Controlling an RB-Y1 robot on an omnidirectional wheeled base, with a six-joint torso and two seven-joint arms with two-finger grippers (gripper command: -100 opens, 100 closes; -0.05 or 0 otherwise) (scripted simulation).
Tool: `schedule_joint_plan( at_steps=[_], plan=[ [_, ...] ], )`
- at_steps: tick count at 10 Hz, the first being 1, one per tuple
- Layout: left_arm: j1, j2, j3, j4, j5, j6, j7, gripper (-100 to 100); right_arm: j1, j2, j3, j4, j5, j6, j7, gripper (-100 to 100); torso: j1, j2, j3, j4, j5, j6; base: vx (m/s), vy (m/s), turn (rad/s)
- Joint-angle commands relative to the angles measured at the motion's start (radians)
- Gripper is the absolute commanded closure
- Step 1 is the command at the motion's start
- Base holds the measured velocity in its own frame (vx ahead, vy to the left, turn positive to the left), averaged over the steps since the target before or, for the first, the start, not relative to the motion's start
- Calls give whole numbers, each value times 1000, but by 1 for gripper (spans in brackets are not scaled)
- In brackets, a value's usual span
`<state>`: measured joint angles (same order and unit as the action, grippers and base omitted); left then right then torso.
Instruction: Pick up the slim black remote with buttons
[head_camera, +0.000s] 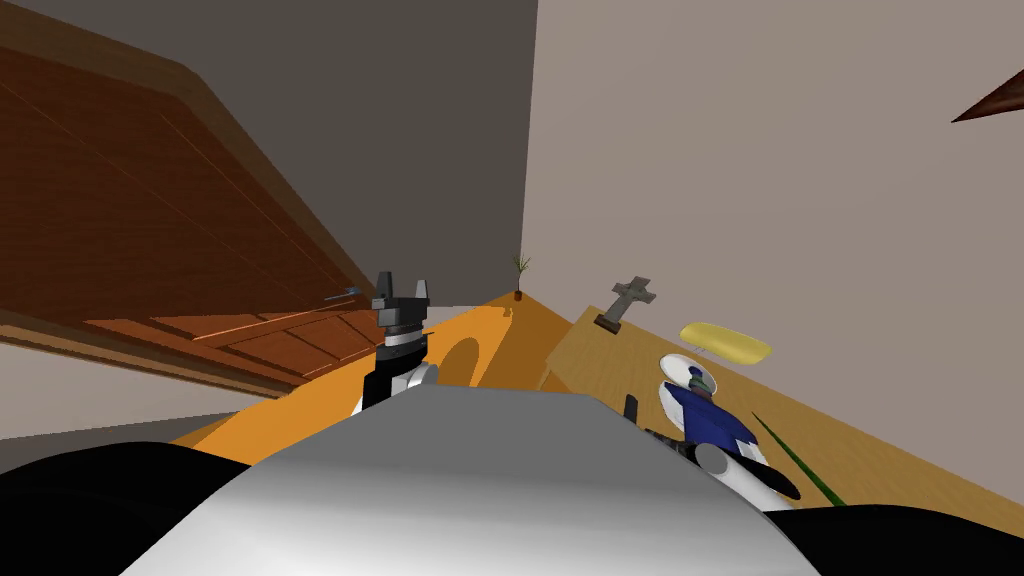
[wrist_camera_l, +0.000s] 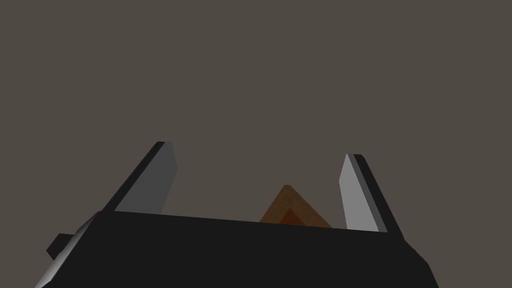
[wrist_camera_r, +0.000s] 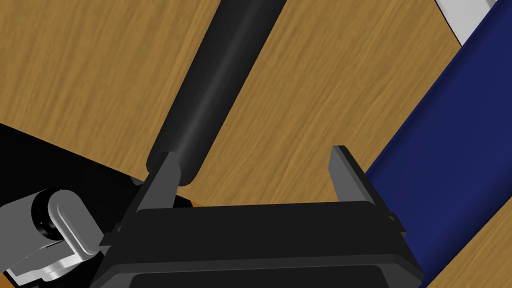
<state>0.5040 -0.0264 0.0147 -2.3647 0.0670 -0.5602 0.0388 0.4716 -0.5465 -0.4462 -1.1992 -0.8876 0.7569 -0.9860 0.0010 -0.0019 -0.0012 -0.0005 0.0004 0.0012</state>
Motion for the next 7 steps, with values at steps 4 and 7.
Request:
schedule_joint_plan(
  at_steps=[4,7],
  plan=[
    [0,0,0,0,0,0,0,0,-11,-39,-29,124,-70,63,-83,-100,0,0,0,0,0,-1,37,0,134],
    [0,0,0,0,0,0,0,0,-14,-55,-40,177,-97,90,-124,-100,0,1,1,0,0,-1,22,1,74]
  ],
)
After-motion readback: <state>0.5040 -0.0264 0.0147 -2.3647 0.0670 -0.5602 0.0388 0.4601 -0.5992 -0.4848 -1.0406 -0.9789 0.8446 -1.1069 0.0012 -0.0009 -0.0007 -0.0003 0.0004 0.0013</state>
